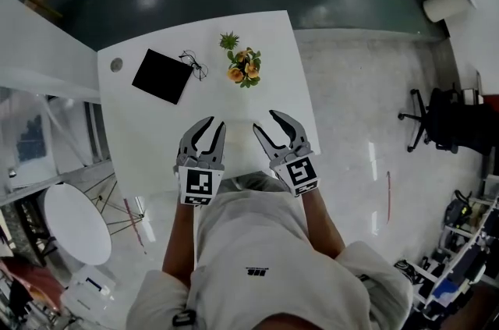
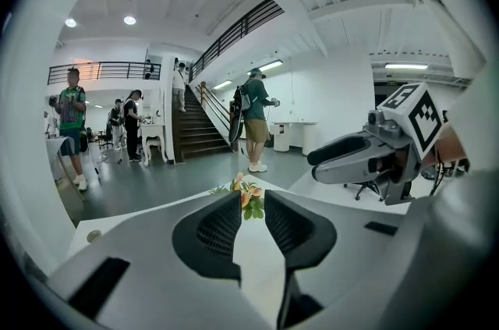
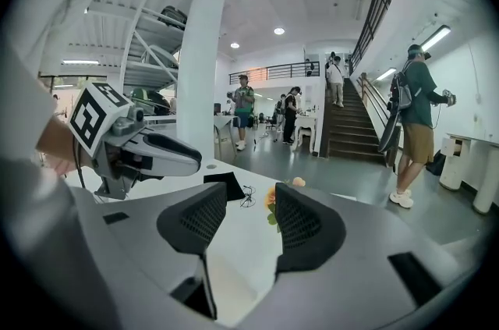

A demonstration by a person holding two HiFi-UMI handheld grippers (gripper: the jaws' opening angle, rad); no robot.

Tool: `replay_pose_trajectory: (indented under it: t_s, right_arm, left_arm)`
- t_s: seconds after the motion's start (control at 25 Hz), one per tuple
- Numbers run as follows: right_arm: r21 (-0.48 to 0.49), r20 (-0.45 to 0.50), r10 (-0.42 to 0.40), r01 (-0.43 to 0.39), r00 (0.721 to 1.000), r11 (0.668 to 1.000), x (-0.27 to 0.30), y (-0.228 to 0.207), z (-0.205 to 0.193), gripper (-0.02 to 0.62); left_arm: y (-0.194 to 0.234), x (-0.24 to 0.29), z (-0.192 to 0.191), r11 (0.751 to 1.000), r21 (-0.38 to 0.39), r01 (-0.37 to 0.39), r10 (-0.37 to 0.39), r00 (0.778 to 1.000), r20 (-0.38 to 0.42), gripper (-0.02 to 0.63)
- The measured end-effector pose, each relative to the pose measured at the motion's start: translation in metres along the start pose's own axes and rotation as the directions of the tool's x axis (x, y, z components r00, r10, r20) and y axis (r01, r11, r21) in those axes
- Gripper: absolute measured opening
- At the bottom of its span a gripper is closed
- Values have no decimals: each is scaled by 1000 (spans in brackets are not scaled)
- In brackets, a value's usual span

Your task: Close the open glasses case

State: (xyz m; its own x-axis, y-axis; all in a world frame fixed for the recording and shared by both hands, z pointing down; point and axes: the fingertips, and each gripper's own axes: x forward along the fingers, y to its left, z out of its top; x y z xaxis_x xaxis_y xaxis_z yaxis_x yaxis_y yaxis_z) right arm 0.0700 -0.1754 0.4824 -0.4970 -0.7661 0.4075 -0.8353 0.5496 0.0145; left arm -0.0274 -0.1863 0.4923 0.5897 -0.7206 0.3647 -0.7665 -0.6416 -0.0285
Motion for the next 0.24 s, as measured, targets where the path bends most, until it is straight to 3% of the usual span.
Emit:
replay_pose_trajectory:
  t_s: [0.24]
  right_arm:
    - [-13,52,10,-9,999,1000,-28,-19,14,197]
  left_arm:
    - [-29,0,27,999,26,-38,37,999,10,106]
